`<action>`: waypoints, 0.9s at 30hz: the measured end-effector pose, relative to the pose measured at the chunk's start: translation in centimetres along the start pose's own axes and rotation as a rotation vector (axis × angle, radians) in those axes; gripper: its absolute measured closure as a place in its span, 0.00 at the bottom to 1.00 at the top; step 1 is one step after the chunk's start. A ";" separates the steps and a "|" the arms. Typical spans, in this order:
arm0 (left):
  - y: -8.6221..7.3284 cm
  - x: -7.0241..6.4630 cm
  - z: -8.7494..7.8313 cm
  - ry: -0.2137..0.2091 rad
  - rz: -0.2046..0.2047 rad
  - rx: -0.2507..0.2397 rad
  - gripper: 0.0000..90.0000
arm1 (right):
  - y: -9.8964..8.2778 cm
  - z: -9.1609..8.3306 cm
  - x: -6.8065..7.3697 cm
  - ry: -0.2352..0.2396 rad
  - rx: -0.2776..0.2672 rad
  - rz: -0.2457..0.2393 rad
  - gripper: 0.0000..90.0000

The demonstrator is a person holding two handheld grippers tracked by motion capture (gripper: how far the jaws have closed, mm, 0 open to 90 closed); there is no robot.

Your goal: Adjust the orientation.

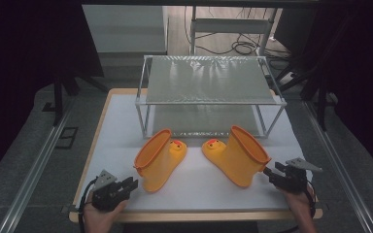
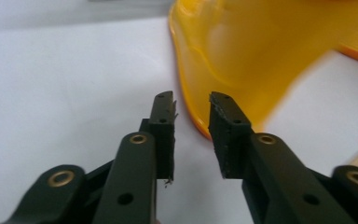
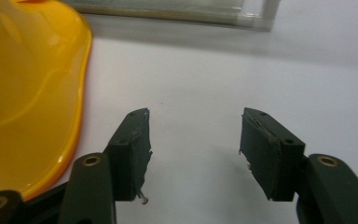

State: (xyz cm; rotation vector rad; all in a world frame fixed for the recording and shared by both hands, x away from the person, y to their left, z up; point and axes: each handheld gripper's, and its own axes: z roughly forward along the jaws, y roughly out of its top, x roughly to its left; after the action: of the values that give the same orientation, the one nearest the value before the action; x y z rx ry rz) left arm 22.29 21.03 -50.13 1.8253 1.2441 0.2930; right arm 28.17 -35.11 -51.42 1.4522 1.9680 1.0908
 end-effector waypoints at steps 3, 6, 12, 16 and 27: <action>1.2 0.7 0.9 -0.036 0.001 0.039 0.74 | 0.1 -0.1 0.2 0.028 -0.002 -0.012 0.51; 2.0 1.0 1.0 -0.041 -0.004 0.029 0.72 | 0.0 -0.2 0.2 0.059 -0.004 -0.035 0.53; 2.4 1.1 0.8 -0.070 0.003 0.083 0.59 | 0.1 -0.8 0.2 0.089 -0.010 -0.054 0.59; 2.4 1.3 0.9 -0.082 0.009 0.103 0.57 | 0.1 -0.9 0.4 0.113 -0.005 -0.068 0.70; 2.6 1.5 1.2 -0.092 0.005 0.100 0.52 | 0.5 0.7 2.0 0.227 0.032 -0.194 0.99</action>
State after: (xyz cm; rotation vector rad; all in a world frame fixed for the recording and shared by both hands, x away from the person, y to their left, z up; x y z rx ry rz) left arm 25.37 21.38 -49.27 1.9059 1.2088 0.1498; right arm 28.31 -32.91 -51.26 1.1649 2.2386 1.1839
